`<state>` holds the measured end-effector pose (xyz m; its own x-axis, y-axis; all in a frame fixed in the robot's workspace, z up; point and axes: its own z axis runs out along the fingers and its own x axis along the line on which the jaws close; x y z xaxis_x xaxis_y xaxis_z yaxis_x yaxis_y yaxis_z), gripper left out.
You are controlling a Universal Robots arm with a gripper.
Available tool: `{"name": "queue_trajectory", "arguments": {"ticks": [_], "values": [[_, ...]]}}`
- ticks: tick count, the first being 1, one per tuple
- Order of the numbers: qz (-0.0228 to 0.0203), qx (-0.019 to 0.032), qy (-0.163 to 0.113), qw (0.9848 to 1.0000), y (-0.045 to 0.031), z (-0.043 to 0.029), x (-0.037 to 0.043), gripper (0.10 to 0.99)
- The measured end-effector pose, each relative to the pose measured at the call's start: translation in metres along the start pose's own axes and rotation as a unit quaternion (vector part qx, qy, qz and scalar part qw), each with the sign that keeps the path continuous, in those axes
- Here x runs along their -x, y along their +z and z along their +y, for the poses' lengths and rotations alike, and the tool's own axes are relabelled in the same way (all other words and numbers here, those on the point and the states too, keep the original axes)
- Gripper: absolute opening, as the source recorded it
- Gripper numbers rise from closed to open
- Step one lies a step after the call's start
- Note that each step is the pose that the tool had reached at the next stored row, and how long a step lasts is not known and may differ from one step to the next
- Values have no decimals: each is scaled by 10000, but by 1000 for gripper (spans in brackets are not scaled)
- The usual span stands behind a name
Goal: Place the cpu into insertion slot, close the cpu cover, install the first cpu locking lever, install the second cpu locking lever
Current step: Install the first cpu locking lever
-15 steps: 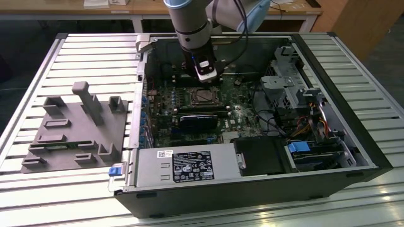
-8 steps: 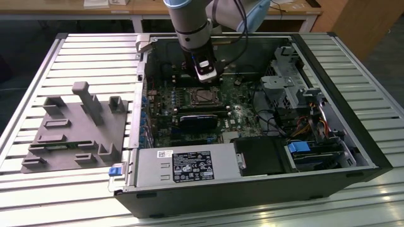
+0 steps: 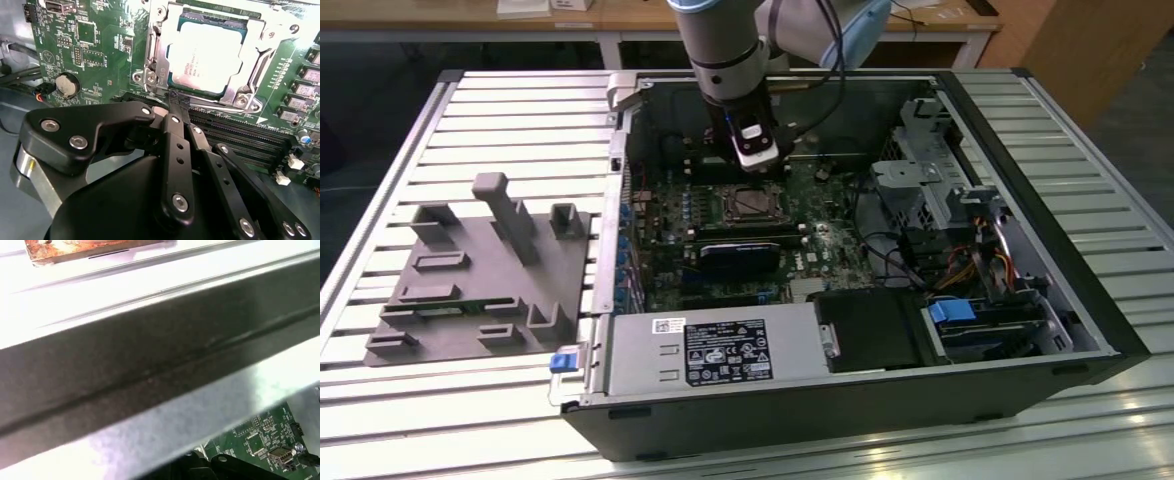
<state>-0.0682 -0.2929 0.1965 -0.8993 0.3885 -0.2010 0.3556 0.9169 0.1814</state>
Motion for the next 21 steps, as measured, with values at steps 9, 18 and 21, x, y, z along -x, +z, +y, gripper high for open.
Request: {"name": "queue_trajectory", "arguments": {"ticks": [9, 18, 21], "values": [[-31, 14, -3, 10000, 52, -9, -11, 102], [-31, 13, -2, 10000, -16, 3, 3, 102], [-31, 15, -2, 10000, -72, 13, 15, 102]]}}
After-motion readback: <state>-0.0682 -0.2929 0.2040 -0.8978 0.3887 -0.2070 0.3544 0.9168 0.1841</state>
